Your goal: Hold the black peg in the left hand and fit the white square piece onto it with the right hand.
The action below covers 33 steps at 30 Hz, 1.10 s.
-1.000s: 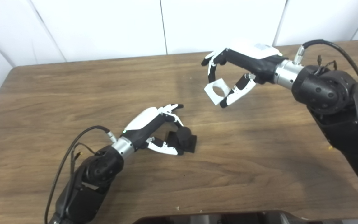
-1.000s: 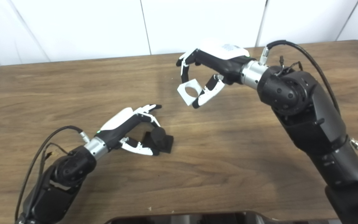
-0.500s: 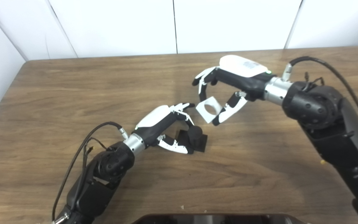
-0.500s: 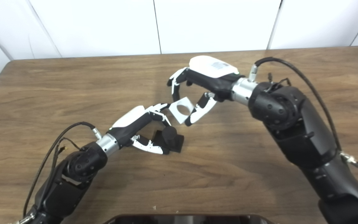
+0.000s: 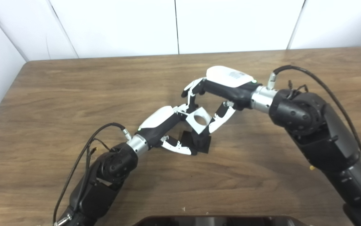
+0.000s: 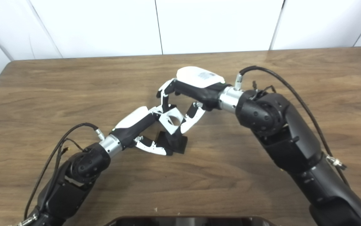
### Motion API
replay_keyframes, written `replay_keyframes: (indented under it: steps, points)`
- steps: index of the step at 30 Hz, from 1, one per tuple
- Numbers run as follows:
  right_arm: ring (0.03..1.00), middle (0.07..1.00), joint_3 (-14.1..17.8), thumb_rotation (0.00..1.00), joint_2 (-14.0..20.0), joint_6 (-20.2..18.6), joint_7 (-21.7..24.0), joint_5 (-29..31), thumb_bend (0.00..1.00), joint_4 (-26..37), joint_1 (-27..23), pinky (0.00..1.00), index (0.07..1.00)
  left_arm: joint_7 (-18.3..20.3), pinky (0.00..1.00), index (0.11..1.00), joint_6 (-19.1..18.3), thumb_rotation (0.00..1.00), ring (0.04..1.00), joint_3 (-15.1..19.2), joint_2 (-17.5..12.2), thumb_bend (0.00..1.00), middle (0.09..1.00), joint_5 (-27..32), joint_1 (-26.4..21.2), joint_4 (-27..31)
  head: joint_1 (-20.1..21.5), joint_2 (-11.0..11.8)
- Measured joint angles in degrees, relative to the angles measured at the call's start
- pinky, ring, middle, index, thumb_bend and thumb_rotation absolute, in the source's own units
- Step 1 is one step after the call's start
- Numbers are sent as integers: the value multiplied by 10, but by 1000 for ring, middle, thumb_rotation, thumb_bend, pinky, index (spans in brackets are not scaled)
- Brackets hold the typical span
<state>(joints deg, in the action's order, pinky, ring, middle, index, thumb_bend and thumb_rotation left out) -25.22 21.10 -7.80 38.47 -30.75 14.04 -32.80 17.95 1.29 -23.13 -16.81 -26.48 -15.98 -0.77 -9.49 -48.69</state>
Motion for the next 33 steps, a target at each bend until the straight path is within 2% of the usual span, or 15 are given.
replay_keyframes:
  steps: [8, 16, 22, 33]
  points:
    - [825, 790, -8, 137, -6, 9, 0, -6, 519, -10, 1, 759, 480, -4, 1000, 493, 3, 75, 1000, -1, 1, 520, 980, 0, 0, -3, -1, -1]
    - [816, 785, -22, 135, -12, 20, 0, -13, 521, -14, 11, 735, 480, -4, 1000, 493, 2, 75, 1000, -2, 0, 520, 980, 0, -1, -2, -4, -5]
    - [835, 795, -27, 134, -8, 20, 4, -16, 520, -14, 12, 775, 481, -3, 1000, 492, 1, 76, 1000, -1, 0, 519, 978, 0, -1, -2, -4, -8]
    - [835, 794, -31, 133, 5, 23, 12, -26, 521, -13, 13, 772, 482, -3, 1000, 493, -1, 74, 1000, -1, 0, 520, 980, 0, 1, 0, 3, -11]
